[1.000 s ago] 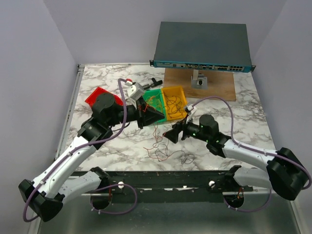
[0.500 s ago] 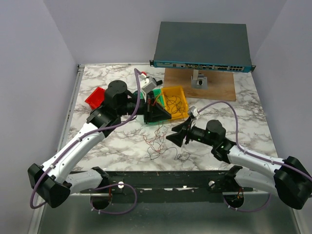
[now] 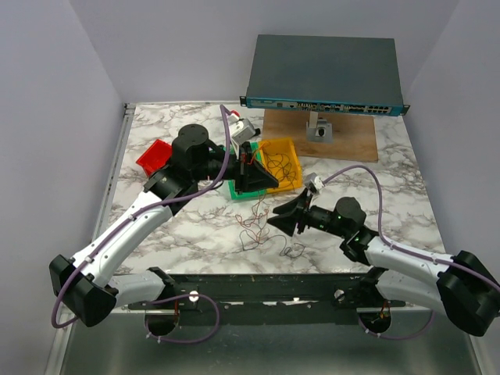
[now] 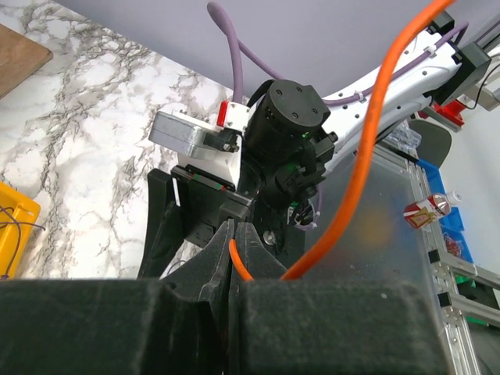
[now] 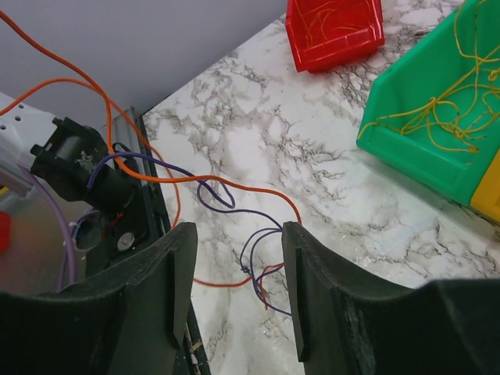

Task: Untangle the cables
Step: Untie the cable.

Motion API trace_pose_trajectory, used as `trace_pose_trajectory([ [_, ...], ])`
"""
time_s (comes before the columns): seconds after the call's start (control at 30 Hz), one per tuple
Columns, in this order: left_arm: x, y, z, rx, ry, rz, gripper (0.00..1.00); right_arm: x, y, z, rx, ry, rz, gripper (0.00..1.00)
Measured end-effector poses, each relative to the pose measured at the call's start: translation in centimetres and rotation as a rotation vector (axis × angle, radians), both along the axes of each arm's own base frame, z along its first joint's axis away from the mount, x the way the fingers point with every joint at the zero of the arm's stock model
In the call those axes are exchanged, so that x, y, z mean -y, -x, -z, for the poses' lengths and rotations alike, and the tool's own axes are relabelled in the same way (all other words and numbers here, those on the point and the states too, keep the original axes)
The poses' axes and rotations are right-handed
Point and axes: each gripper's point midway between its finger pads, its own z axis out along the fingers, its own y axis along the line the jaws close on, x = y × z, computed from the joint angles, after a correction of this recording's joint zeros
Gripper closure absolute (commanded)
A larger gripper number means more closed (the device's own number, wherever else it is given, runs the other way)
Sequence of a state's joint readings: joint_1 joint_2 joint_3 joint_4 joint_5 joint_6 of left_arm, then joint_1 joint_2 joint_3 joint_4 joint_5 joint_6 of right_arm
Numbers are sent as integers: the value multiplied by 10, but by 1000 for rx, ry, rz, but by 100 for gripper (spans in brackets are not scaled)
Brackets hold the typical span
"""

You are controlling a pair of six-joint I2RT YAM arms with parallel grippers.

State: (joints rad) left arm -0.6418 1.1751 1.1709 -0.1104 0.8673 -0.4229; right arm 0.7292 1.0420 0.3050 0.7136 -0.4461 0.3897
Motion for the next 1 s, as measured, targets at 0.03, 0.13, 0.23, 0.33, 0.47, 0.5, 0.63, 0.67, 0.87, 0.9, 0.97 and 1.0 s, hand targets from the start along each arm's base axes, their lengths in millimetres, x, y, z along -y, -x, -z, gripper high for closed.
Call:
trace_pose_trajectory([
  [0.03, 0, 0, -1, 0, 2, 1, 100, -1, 0, 0, -3, -2, -5, 47],
  [0.13, 1, 0, -2, -6, 6, 0, 100, -4, 1, 3, -25, -7, -21, 47],
  [0.23, 2, -1, -3, -10, 11, 0, 100, -9, 0, 6, -53, -11, -33, 47],
  [0.33, 3, -2, -5, -12, 15, 0, 100, -15, 0, 5, -67, -23, -45, 47],
  [0.47, 5, -1, -8, -8, 23, 5, 100, -25, 2, 0, -74, -45, -69, 51],
  [0.5, 5, -1, -8, -8, 24, 5, 100, -29, 2, -2, -73, -49, -76, 54],
  [0.63, 5, -1, -10, -3, 32, 3, 100, -43, 1, -7, -78, -67, -95, 86],
  [0.67, 5, -1, -10, -2, 32, 2, 100, -44, 0, -7, -81, -72, -91, 97],
  [0.87, -3, -18, -9, -1, 11, -130, 100, -34, -17, -9, -111, -98, 50, 99],
  [0.9, -10, -24, -11, 6, 14, -177, 100, -27, -19, -9, -115, -104, 93, 99],
  [0.97, -36, -40, -17, 16, 35, -311, 100, -8, -26, -5, -143, -106, 205, 99],
  [1.0, -49, -46, -20, 23, 49, -373, 100, 3, -34, -4, -161, -104, 287, 99],
])
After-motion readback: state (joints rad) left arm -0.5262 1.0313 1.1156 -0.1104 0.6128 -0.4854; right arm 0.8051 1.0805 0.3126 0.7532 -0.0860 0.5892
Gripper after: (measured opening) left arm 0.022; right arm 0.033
